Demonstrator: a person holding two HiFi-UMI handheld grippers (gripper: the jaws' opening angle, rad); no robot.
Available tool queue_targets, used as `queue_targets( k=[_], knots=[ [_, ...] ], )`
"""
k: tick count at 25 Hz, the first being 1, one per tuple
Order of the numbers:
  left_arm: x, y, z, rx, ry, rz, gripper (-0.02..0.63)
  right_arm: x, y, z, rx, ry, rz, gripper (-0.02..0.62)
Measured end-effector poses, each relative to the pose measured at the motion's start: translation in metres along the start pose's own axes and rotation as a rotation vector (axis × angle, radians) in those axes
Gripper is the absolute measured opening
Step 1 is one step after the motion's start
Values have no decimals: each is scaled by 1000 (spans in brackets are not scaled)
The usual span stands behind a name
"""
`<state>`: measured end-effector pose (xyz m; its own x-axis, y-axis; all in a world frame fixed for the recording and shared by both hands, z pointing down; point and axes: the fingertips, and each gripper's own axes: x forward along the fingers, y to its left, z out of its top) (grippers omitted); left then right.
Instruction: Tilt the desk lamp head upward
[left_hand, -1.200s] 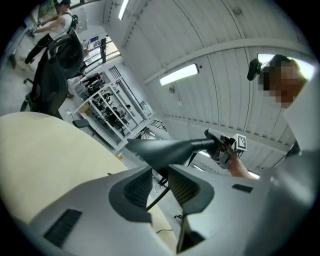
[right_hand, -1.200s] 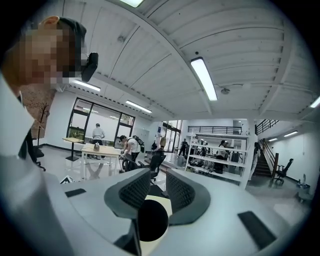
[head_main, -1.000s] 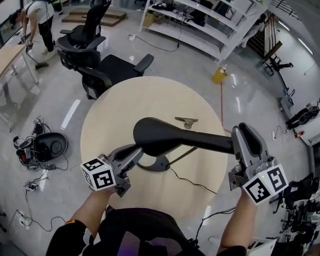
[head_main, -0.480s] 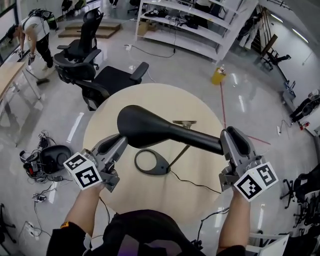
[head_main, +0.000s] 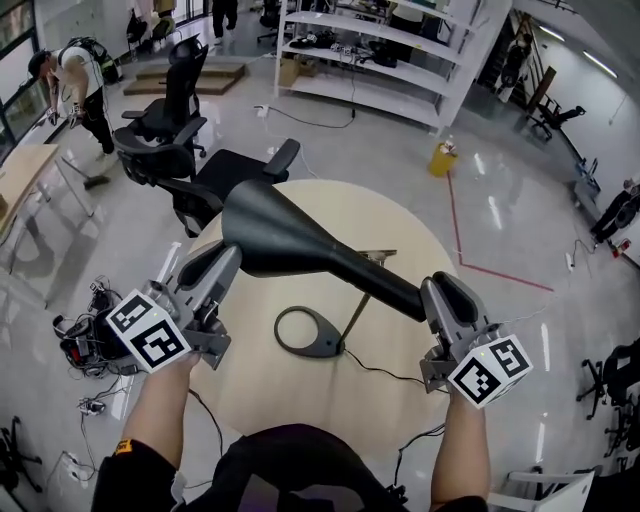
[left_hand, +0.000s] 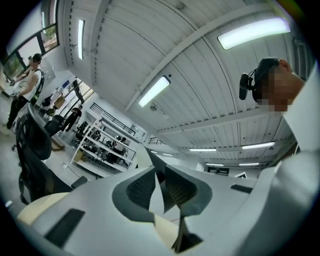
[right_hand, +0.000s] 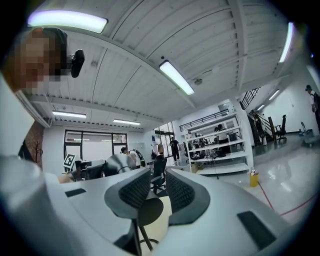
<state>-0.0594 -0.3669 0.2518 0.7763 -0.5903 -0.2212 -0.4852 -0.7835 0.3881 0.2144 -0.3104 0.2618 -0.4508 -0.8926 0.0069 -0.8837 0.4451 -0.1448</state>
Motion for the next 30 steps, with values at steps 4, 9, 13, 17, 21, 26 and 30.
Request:
queue_targets(
  k=[4, 9, 13, 17, 21, 26, 30],
  knots=[
    [14, -14, 22, 63, -10, -6, 107, -2, -4, -12, 67, -21, 8, 100],
    [33, -41, 45, 133, -26, -32, 101, -5, -8, -26, 105, -28, 9, 100],
    [47, -66, 62, 184, -33, -68, 95, -8, -12, -34, 149, -49, -23, 100],
    [56, -86, 66, 217, -40, -94, 91, -11, -22, -47, 194, -78, -42, 100],
    [62, -98, 72, 234, -48, -115, 86, -6, -24, -56, 234, -93, -48, 100],
    [74, -118, 78, 256, -49, -143, 83, -5, -26, -64, 267, -90, -81, 90],
    [78, -127, 81, 260, -56, -159, 81, -3, -24, -66, 273, -93, -92, 71]
  ],
)
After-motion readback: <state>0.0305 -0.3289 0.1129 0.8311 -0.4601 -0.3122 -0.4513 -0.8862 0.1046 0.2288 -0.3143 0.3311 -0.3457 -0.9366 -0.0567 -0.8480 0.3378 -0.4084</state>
